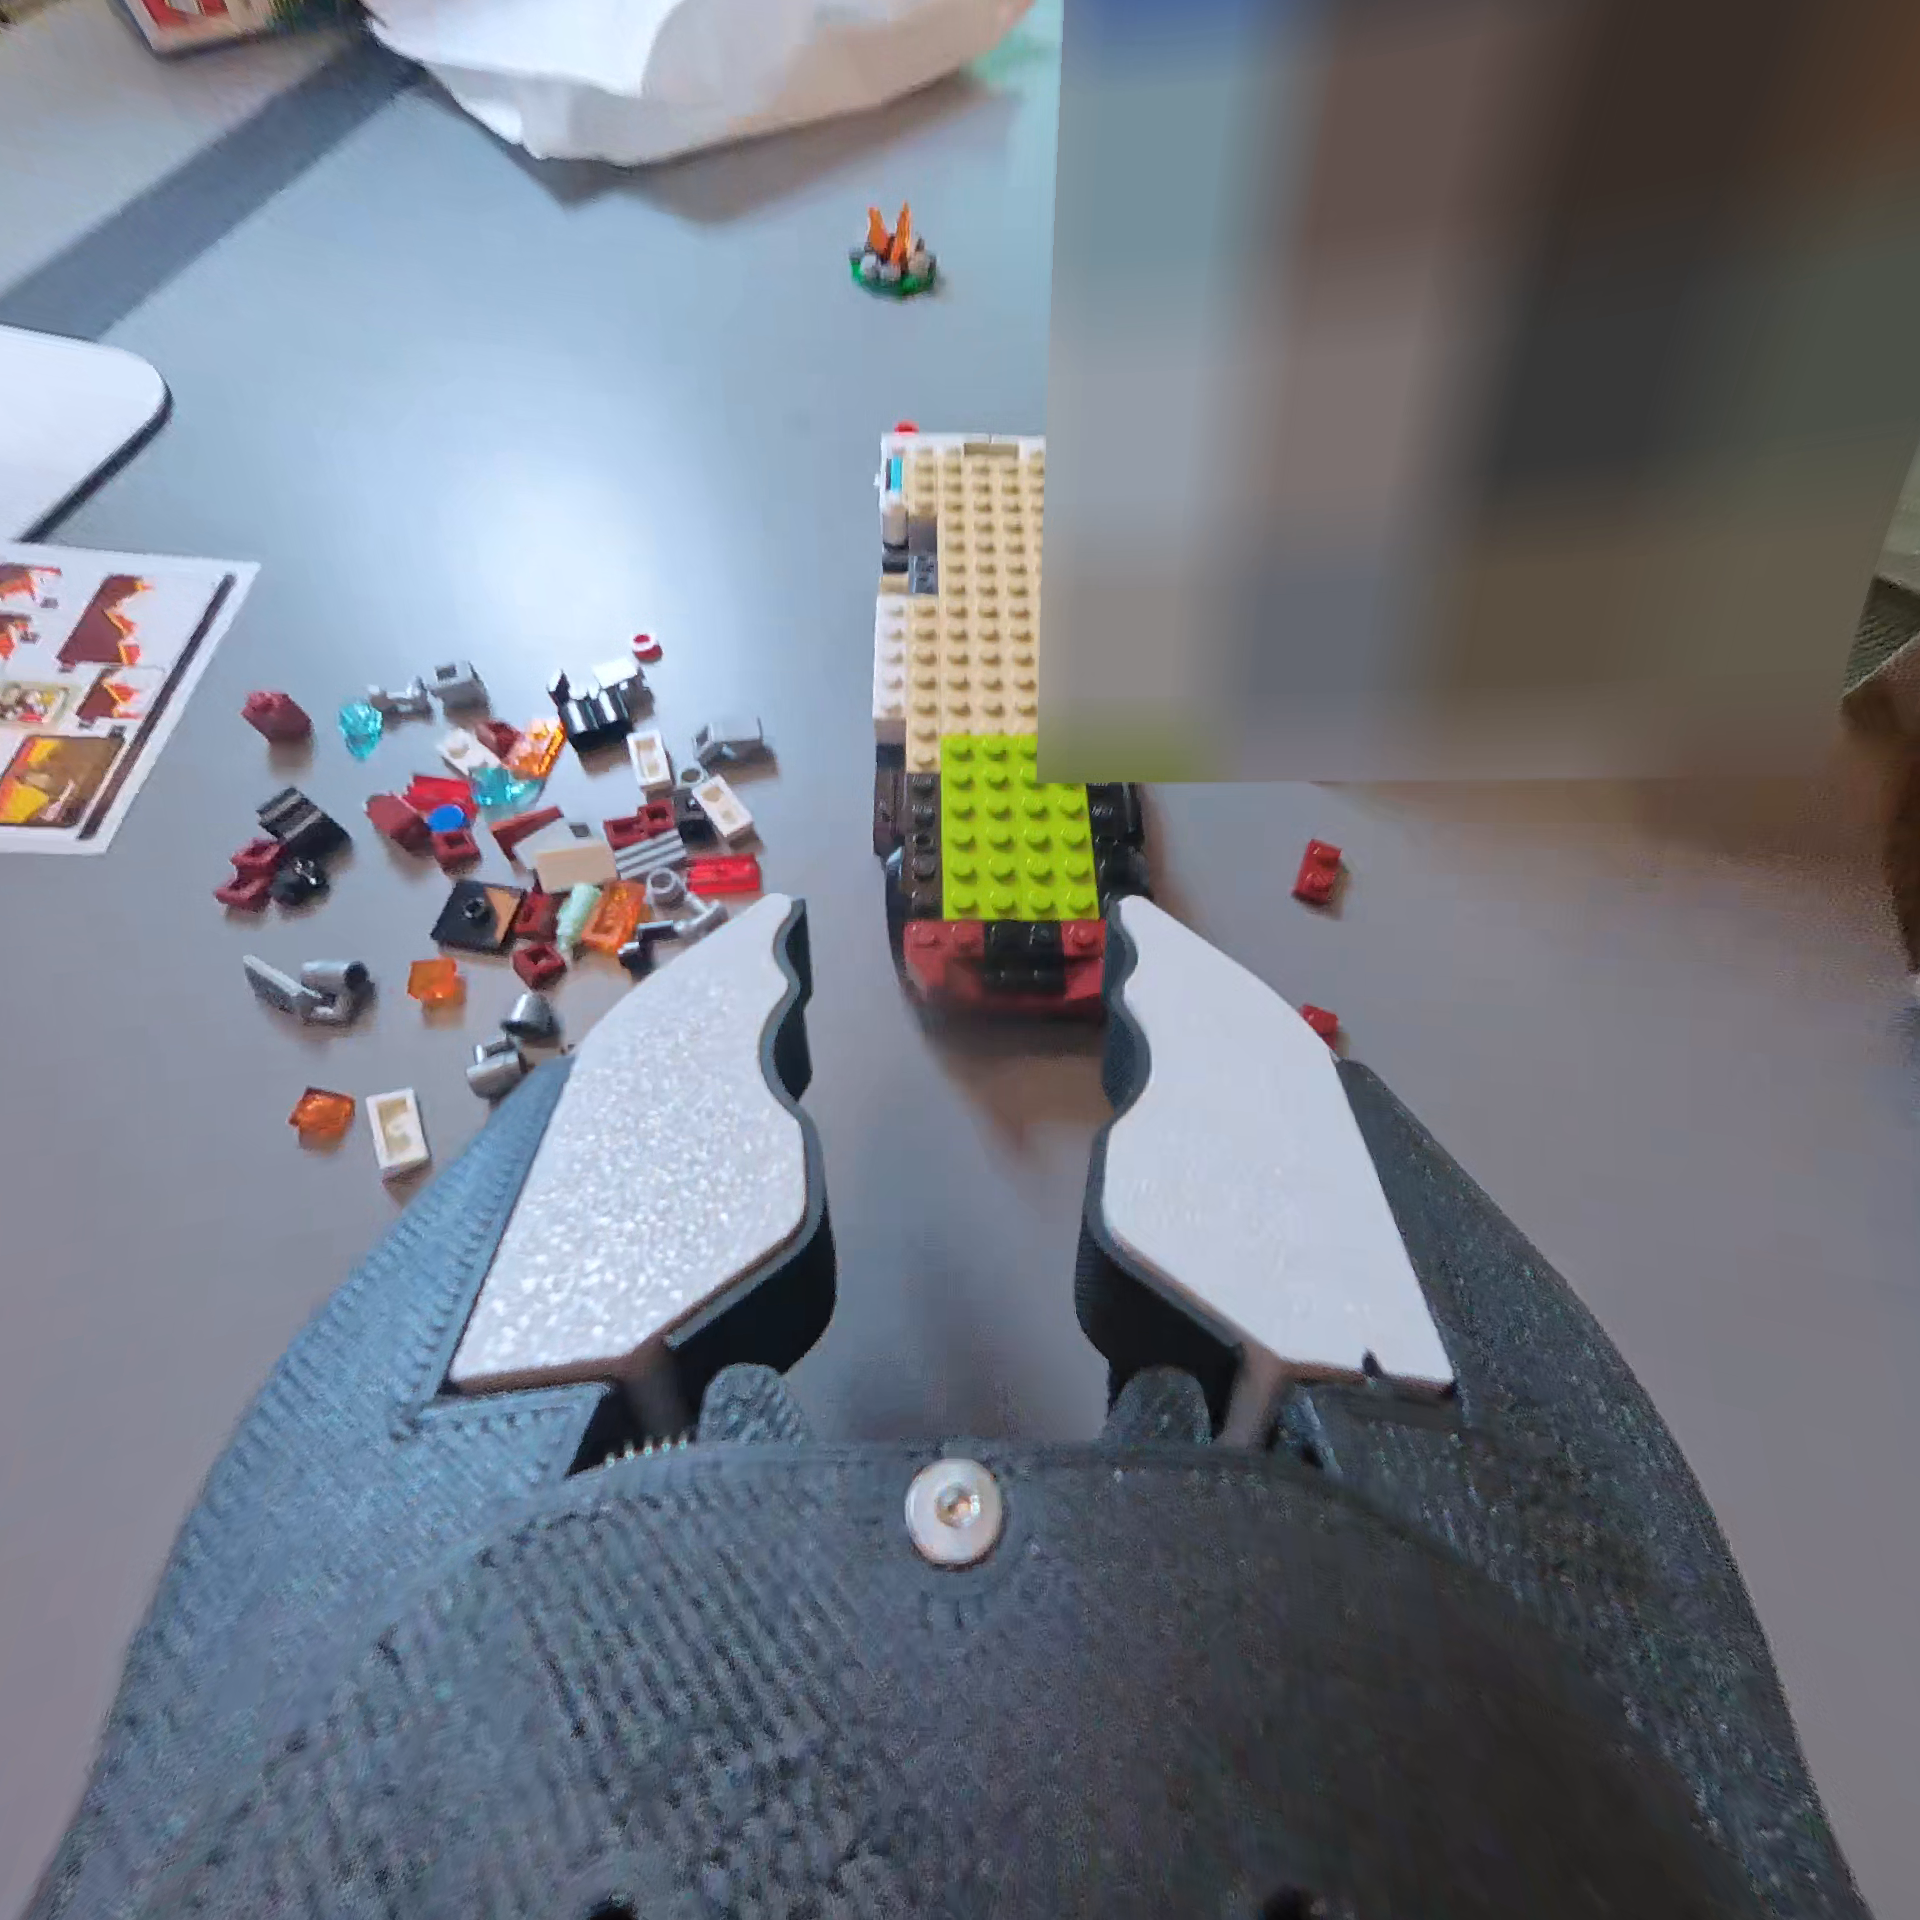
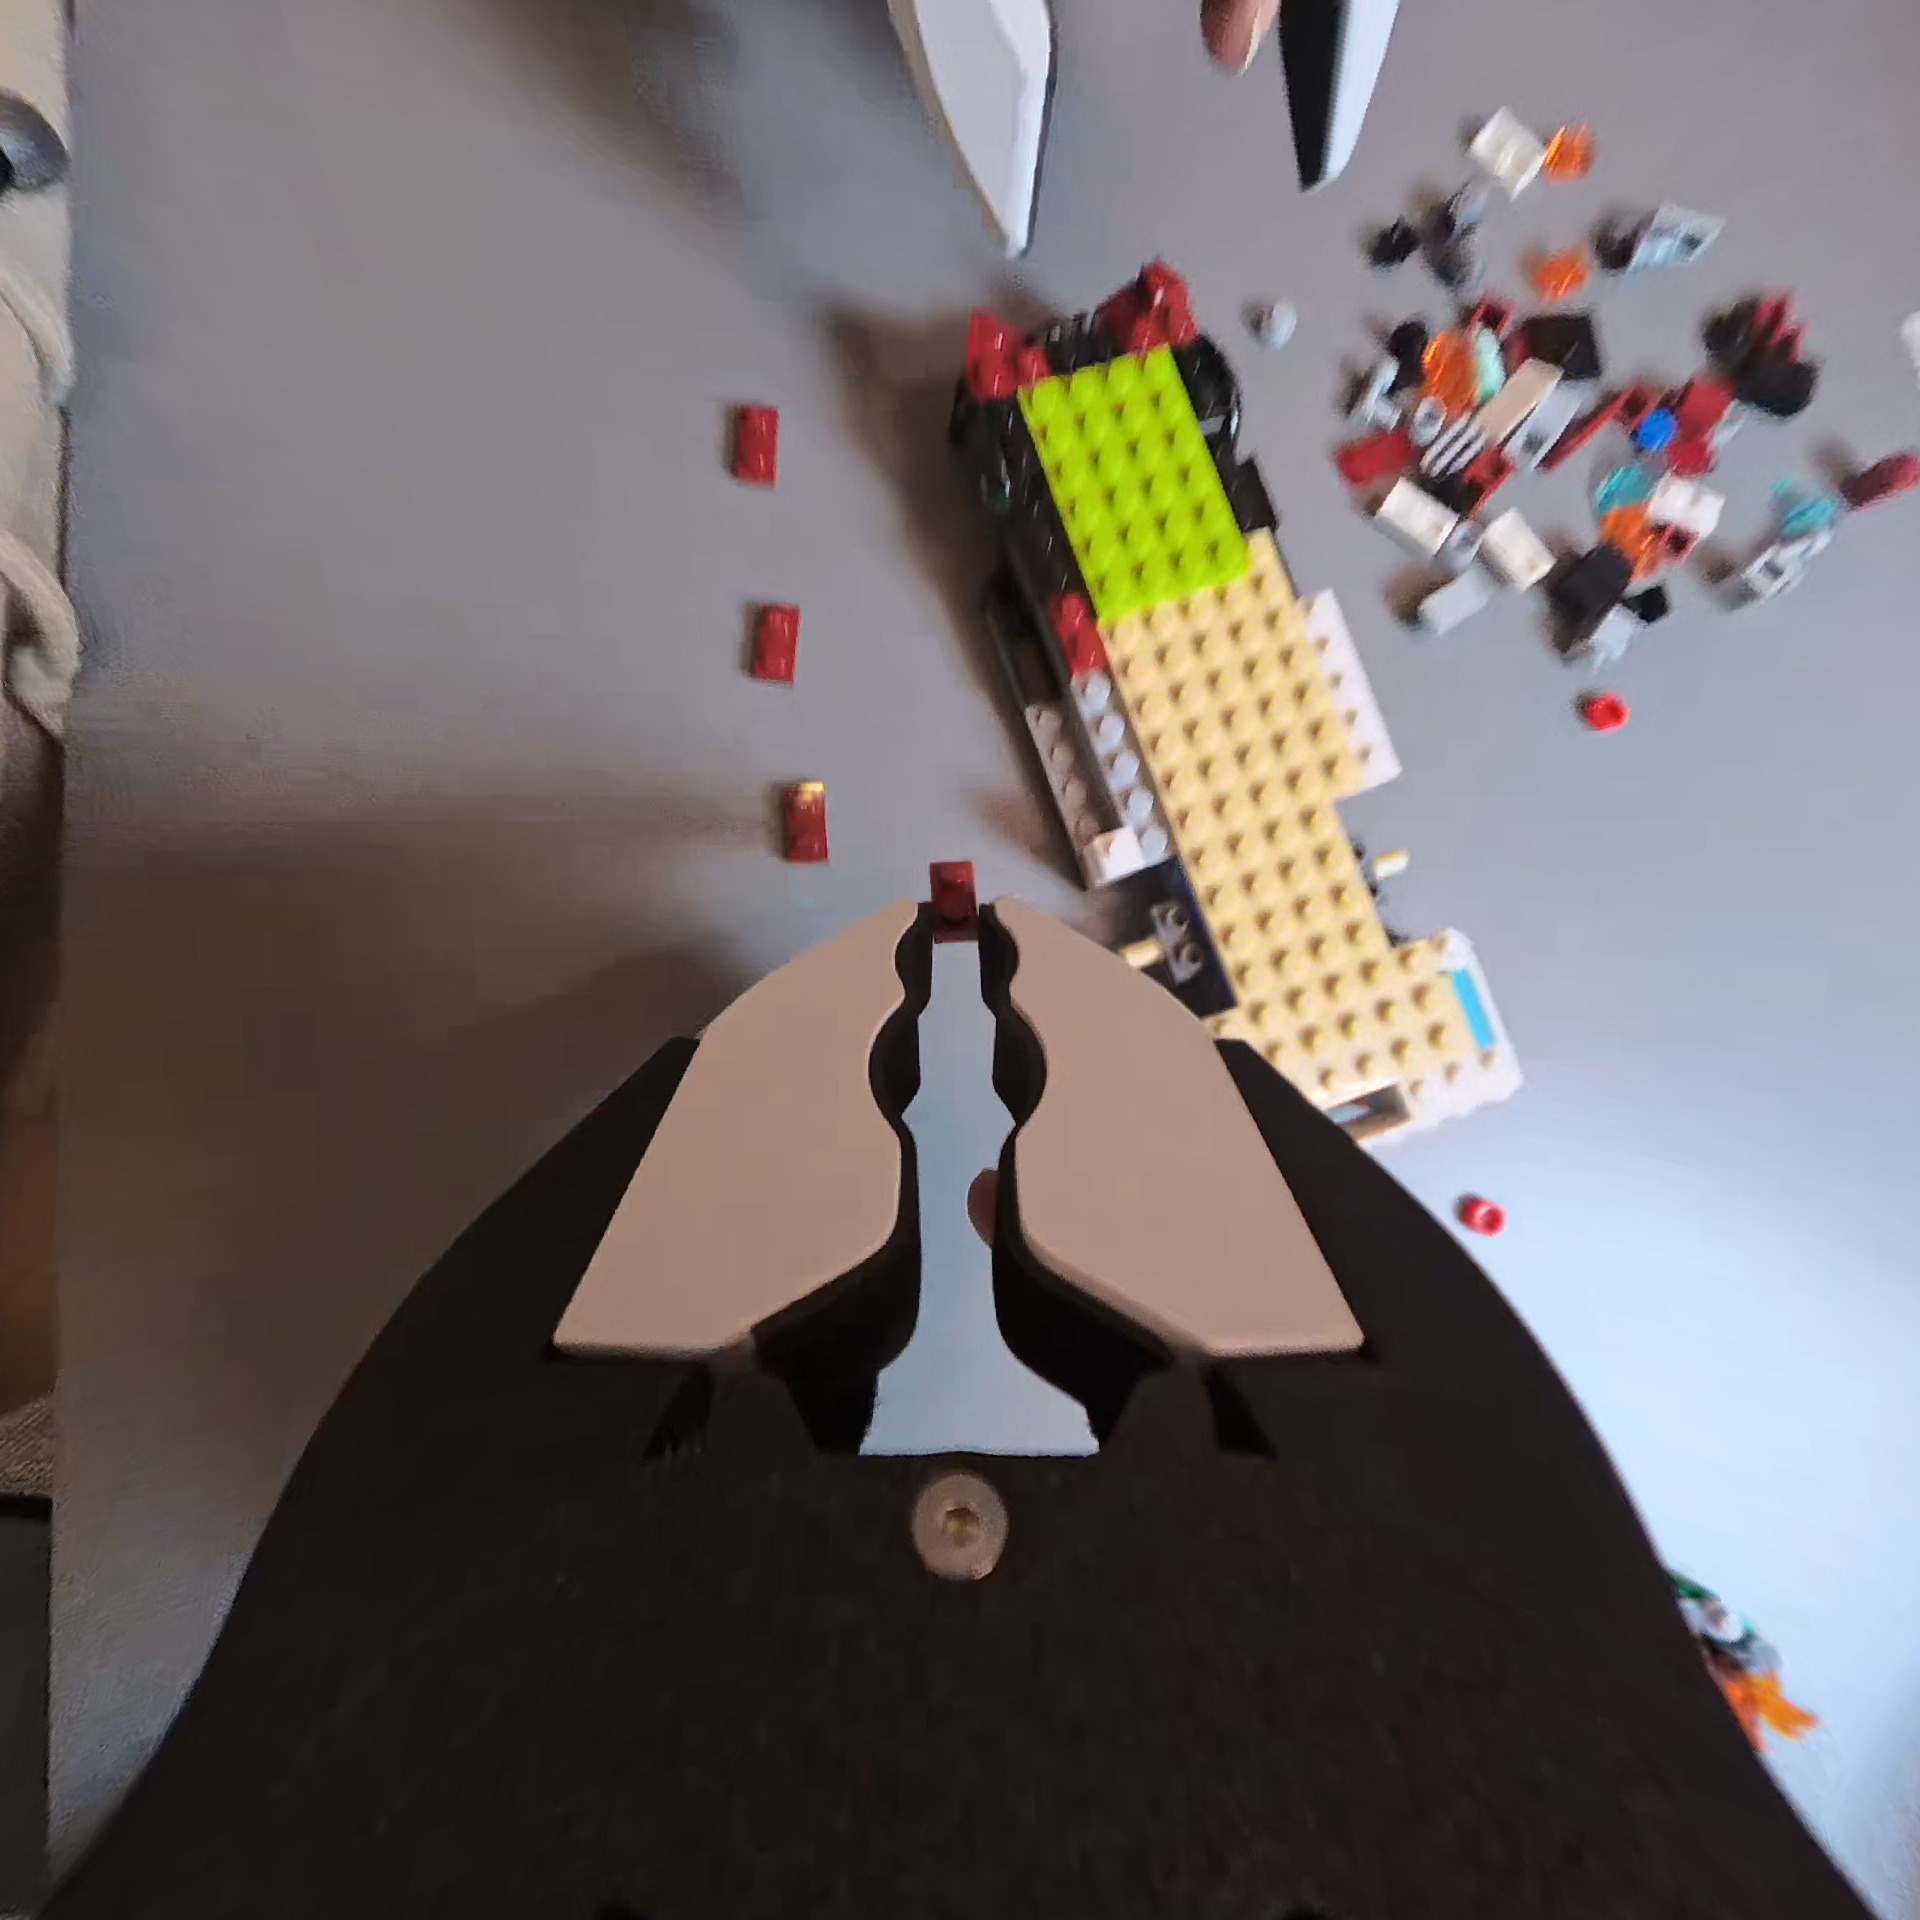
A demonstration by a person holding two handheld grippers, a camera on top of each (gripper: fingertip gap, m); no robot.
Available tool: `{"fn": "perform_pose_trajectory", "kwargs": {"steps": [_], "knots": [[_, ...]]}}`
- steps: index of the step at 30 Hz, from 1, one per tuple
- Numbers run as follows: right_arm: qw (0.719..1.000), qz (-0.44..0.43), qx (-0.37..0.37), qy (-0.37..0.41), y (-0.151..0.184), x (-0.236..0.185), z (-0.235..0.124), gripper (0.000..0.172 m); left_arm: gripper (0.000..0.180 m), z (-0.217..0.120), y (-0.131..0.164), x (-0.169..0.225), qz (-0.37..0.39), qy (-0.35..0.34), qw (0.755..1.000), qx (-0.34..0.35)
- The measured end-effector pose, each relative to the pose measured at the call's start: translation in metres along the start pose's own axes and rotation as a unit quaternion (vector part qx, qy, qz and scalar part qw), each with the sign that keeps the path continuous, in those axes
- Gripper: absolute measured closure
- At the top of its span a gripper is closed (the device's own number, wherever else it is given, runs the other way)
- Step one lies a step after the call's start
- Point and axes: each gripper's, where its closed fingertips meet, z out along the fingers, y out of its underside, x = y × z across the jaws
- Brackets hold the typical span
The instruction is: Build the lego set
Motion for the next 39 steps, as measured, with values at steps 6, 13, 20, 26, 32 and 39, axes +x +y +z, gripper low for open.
{"fn": "perform_pose_trajectory", "kwargs": {"steps": [6, 13, 20, 26, 32, 39], "knots": [[0.999, -0.009, -0.030, -0.006, 0.017, -0.001, 0.007, 0.163, 0.118, 0.008, 0.011, -0.002, 0.007, -0.012, 0.999, -0.032], [0.998, -0.023, -0.050, -0.021, 0.024, 0.001, 0.013, 0.163, 0.116, 0.001, 0.014, 0.000, 0.002, 0.003, 0.999, -0.045], [0.998, -0.015, -0.051, -0.029, 0.024, 0.002, 0.013, 0.163, 0.112, 0.011, 0.028, 0.007, 0.008, 0.020, 0.997, -0.079], [0.998, -0.011, -0.052, -0.033, 0.025, 0.002, 0.012, 0.158, 0.127, 0.015, 0.031, 0.008, 0.022, 0.015, 0.996, -0.082], [0.999, 0.000, -0.030, -0.025, 0.022, 0.006, 0.003, 0.156, 0.134, 0.016, 0.029, 0.006, 0.025, 0.008, 0.997, -0.078], [0.999, 0.005, -0.031, -0.022, 0.027, 0.002, 0.002, 0.155, 0.134, 0.016, 0.029, 0.008, 0.026, 0.013, 0.997, -0.077]]}}
